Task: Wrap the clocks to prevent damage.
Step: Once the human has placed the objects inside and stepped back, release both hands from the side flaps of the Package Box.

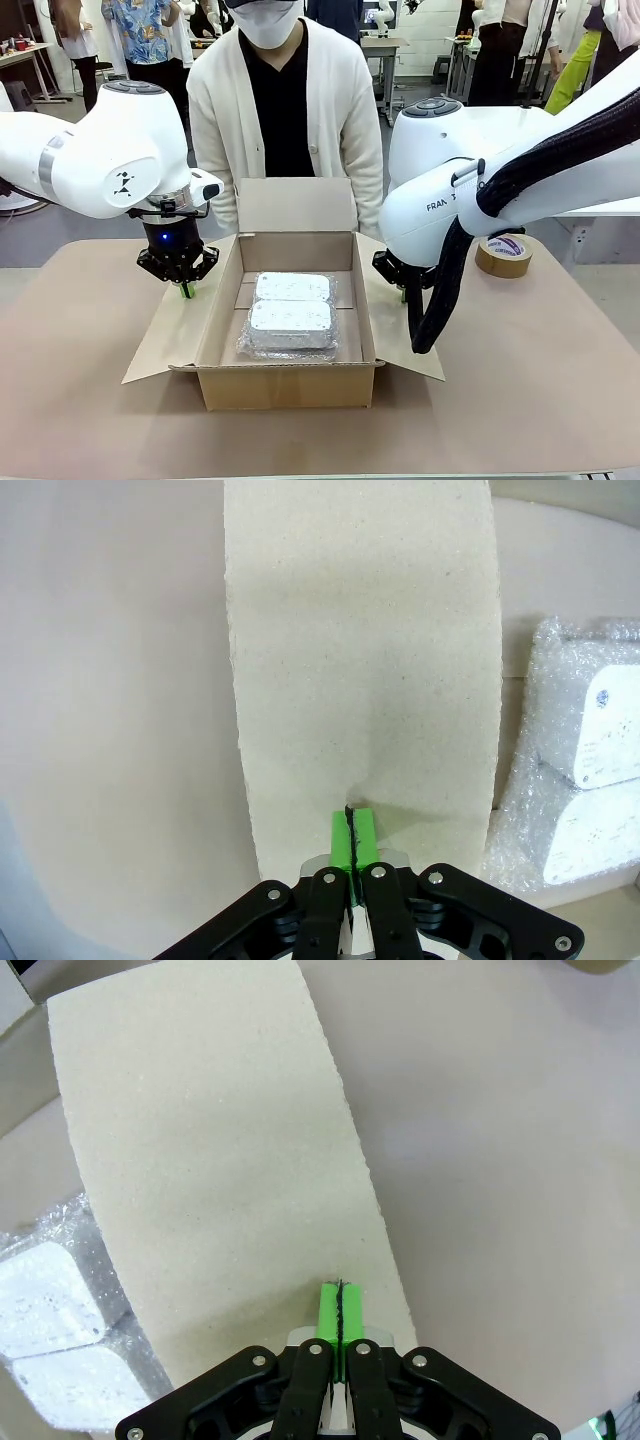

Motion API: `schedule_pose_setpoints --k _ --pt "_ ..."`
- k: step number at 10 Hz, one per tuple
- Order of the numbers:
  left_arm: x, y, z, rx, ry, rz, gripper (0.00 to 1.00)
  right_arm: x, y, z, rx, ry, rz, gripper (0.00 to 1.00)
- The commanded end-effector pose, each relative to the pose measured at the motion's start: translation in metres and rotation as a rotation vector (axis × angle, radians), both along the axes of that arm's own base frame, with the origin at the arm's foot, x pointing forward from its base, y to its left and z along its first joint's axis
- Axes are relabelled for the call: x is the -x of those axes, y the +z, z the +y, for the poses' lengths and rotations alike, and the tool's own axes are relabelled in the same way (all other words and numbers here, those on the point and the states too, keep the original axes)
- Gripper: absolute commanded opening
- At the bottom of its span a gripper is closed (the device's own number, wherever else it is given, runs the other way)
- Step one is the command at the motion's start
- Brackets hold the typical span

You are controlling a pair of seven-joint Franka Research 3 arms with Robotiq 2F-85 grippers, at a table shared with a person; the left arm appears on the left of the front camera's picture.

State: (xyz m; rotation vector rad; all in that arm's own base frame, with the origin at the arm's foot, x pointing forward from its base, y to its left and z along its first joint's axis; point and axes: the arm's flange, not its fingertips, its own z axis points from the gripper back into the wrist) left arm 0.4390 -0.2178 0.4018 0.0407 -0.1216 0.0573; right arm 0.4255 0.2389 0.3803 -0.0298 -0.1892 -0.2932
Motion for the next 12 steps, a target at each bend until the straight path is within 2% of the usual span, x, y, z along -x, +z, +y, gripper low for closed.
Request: schedule_pose_setpoints --k 1,2,3,4,5,6,7,8,9,10,12 --pt "0.000 0.000 0.000 0.000 0.000 0.000 0.00 0.000 0.000 0.000 0.000 0.000 0.000 0.01" --pt "0.000 0.009 0.007 0.027 -0.023 0.018 0.00 0.000 0.010 -0.005 -0.021 0.020 0.003 0.01" --pt "0.003 0.022 0.013 0.026 -0.087 -0.014 0.00 0.004 0.033 -0.011 -0.036 0.068 0.002 0.01" --pt "0.012 0.048 0.032 0.031 -0.089 -0.030 0.00 0.011 0.063 -0.025 -0.045 0.100 -0.010 0.01" --pt "0.022 0.069 0.051 0.047 -0.107 -0.052 0.00 0.025 0.093 -0.041 -0.051 0.127 -0.018 0.01" --pt "0.036 0.094 0.075 0.076 -0.155 -0.081 0.00 0.047 0.125 -0.061 -0.030 0.225 -0.048 0.01" --pt "0.048 0.114 0.100 0.091 -0.252 -0.094 0.00 0.060 0.140 -0.077 0.004 0.283 -0.049 0.01" --pt "0.052 0.129 0.126 0.071 -0.395 -0.107 0.00 0.078 0.155 -0.104 0.077 0.467 -0.027 0.01" --pt "0.052 0.135 0.146 0.063 -0.567 -0.126 0.00 0.088 0.162 -0.126 0.151 0.594 -0.035 0.01" --pt "0.053 0.136 0.165 0.053 -0.665 -0.220 0.00 0.089 0.164 -0.146 0.201 0.613 -0.035 0.01" --pt "0.050 0.136 0.186 0.012 -0.816 -0.298 0.00 0.086 0.159 -0.178 0.257 0.737 -0.022 0.01"
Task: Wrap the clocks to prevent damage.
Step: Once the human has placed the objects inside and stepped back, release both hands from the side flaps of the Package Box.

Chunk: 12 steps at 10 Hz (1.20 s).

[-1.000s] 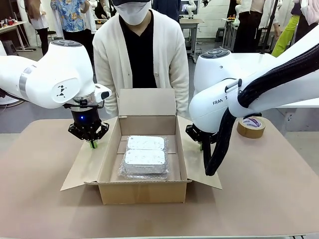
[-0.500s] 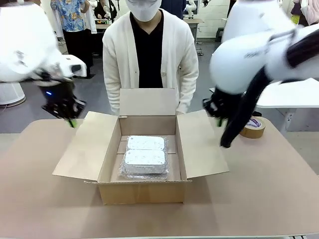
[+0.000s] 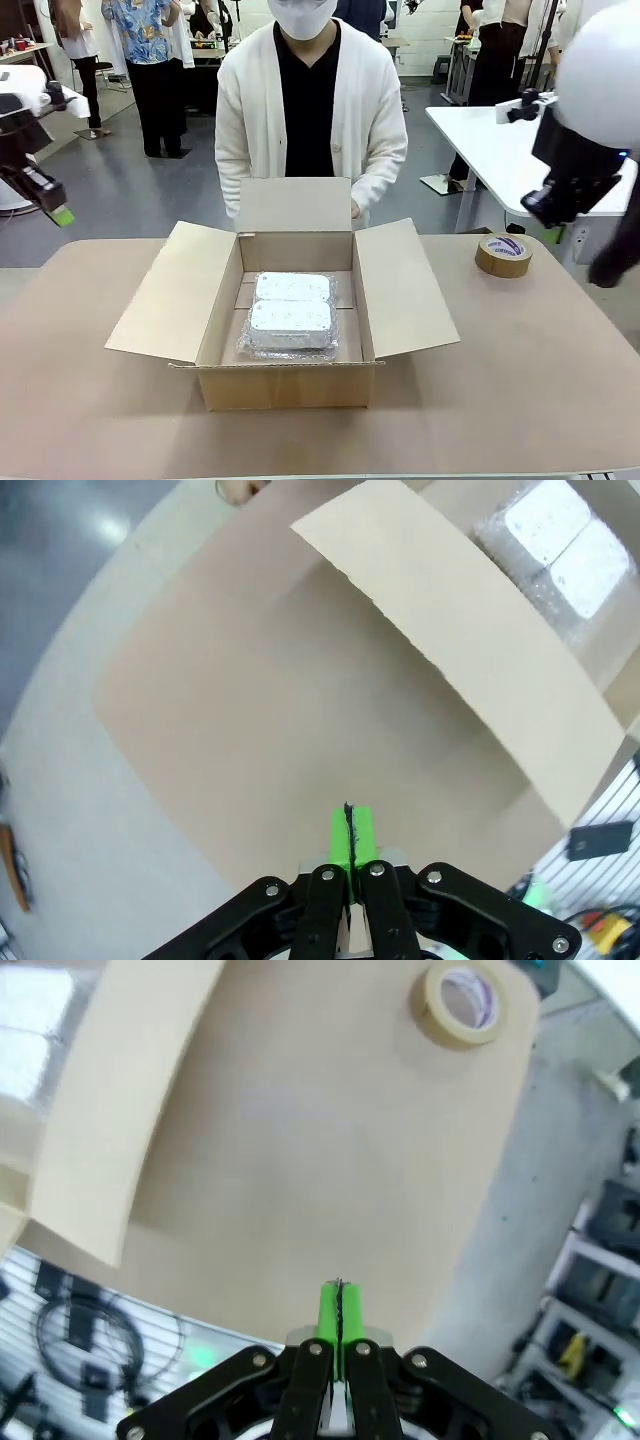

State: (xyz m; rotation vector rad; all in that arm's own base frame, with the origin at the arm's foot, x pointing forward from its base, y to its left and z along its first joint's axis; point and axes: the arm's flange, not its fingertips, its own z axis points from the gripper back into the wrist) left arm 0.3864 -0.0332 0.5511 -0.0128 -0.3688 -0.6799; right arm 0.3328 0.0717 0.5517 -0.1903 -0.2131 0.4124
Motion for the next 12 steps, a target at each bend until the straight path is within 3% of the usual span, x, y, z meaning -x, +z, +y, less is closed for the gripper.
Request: schedule_pose_setpoints --k 1,3,5,6,11,12 --pt "-0.004 -0.018 0.003 -0.003 -0.111 -0.066 0.00 -0.010 -0.016 -0.024 0.002 0.128 -0.010 0.01" --pt "-0.002 -0.028 0.012 0.005 -0.166 -0.075 0.00 -0.006 -0.018 -0.038 -0.043 0.270 -0.007 0.01" --pt "-0.022 -0.011 0.008 -0.047 -0.160 0.064 0.00 -0.006 -0.015 -0.040 -0.101 0.247 0.062 0.01" --pt "-0.020 -0.014 0.006 -0.071 -0.160 0.093 0.00 -0.006 -0.014 -0.041 -0.098 0.244 0.105 0.01" --pt "-0.019 -0.021 0.019 -0.199 -0.257 0.146 0.00 -0.004 -0.014 -0.043 -0.035 0.254 0.233 0.01" --pt "-0.018 -0.022 0.020 -0.213 -0.273 0.144 0.00 0.000 -0.019 -0.042 -0.066 0.229 0.170 0.01"
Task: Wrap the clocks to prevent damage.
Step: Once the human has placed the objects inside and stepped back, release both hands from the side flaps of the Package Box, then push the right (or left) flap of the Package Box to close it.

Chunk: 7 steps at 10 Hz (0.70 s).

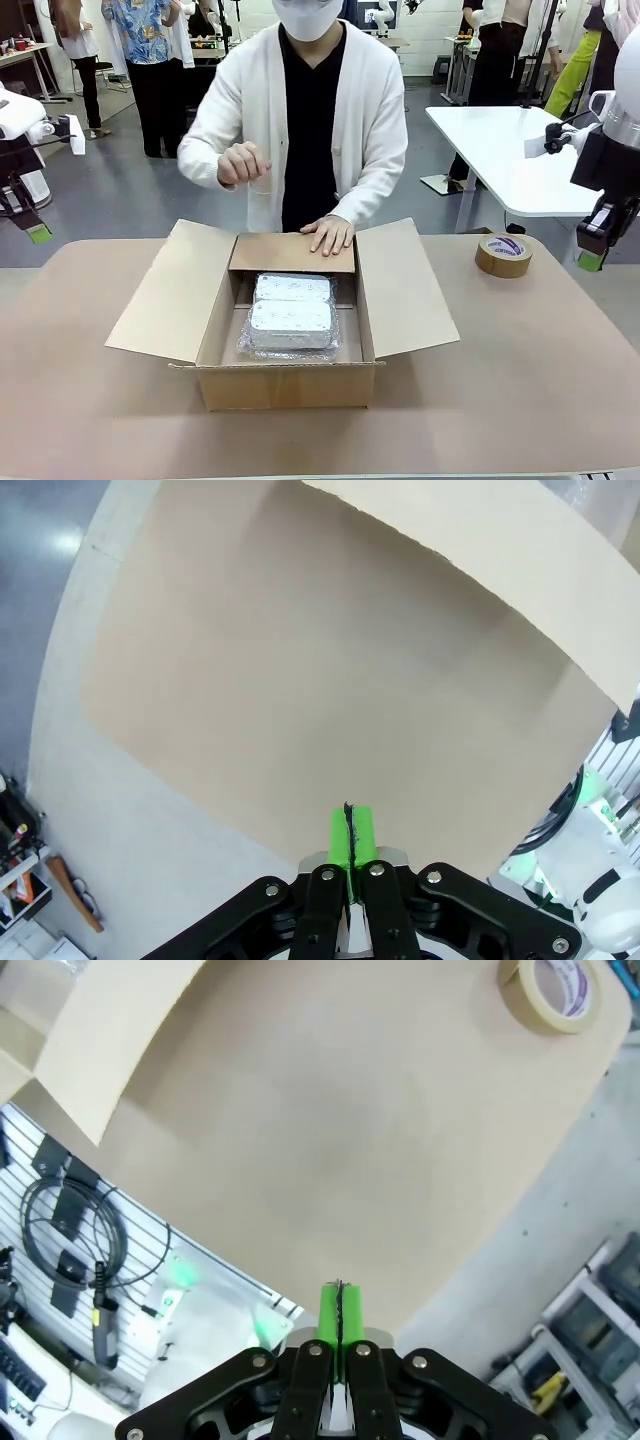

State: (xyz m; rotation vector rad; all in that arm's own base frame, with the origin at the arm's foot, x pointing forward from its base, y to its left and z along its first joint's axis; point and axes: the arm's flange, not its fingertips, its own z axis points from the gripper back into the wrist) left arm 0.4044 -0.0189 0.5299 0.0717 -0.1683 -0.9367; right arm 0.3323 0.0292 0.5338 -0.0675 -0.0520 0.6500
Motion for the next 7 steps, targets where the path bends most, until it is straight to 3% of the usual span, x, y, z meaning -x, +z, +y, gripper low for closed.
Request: schedule_pose_setpoints --k 1,7 --pt "-0.0003 0.0008 -0.0009 0.017 0.022 -0.003 0.00 -0.0004 -0.0010 0.0000 -0.012 -0.003 -0.027 0.01" --pt "-0.0003 0.0008 -0.0009 0.017 0.022 -0.003 0.00 -0.0004 -0.0010 0.0000 -0.012 -0.003 -0.027 0.01"
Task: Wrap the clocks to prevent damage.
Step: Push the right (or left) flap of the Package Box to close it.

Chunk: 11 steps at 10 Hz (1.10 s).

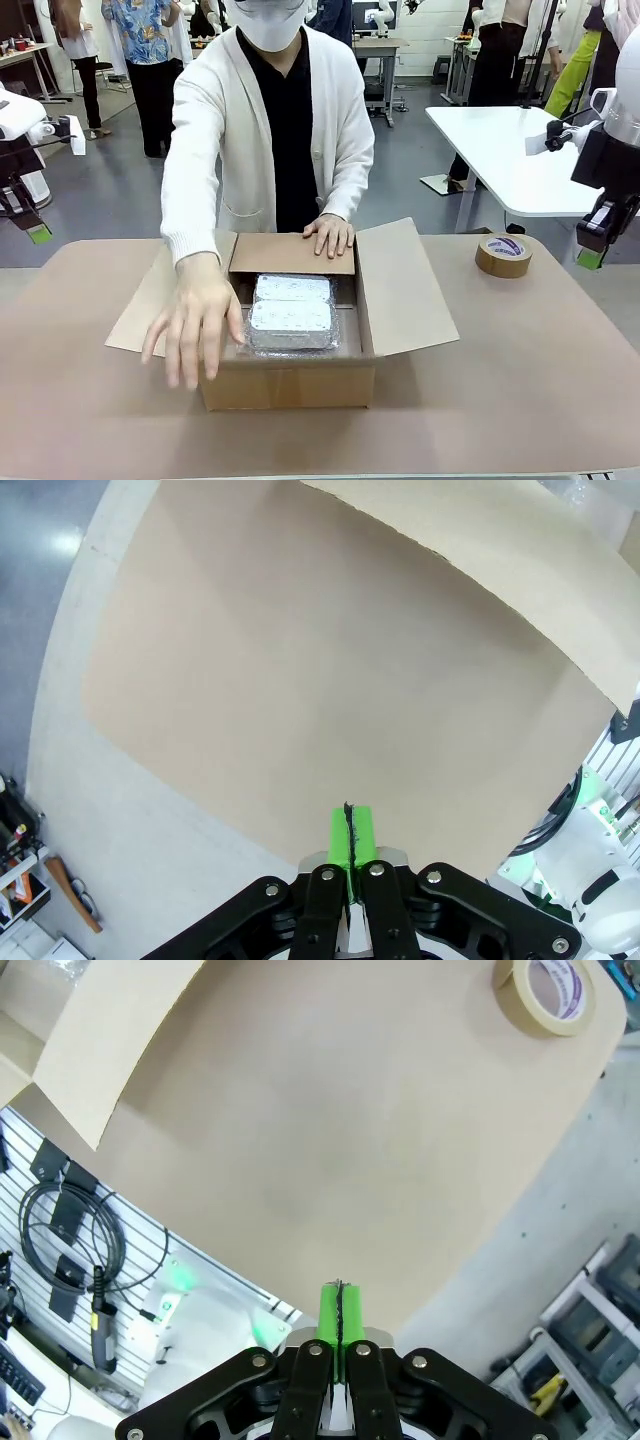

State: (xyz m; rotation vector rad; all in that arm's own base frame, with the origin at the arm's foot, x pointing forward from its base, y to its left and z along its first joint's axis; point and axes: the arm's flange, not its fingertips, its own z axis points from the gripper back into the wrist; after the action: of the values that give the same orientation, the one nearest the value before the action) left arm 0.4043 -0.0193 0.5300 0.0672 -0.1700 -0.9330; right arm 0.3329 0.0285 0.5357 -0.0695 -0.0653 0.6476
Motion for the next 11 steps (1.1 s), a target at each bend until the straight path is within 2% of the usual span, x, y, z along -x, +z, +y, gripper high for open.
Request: schedule_pose_setpoints --k 1,11 --pt "-0.0003 0.0008 -0.0006 0.012 0.019 -0.003 0.00 0.0002 -0.0029 0.0007 -0.009 -0.001 -0.013 0.01" --pt "-0.0003 0.0008 -0.0006 0.012 0.019 -0.003 0.00 0.0002 -0.0029 0.0007 -0.009 -0.001 -0.013 0.01"
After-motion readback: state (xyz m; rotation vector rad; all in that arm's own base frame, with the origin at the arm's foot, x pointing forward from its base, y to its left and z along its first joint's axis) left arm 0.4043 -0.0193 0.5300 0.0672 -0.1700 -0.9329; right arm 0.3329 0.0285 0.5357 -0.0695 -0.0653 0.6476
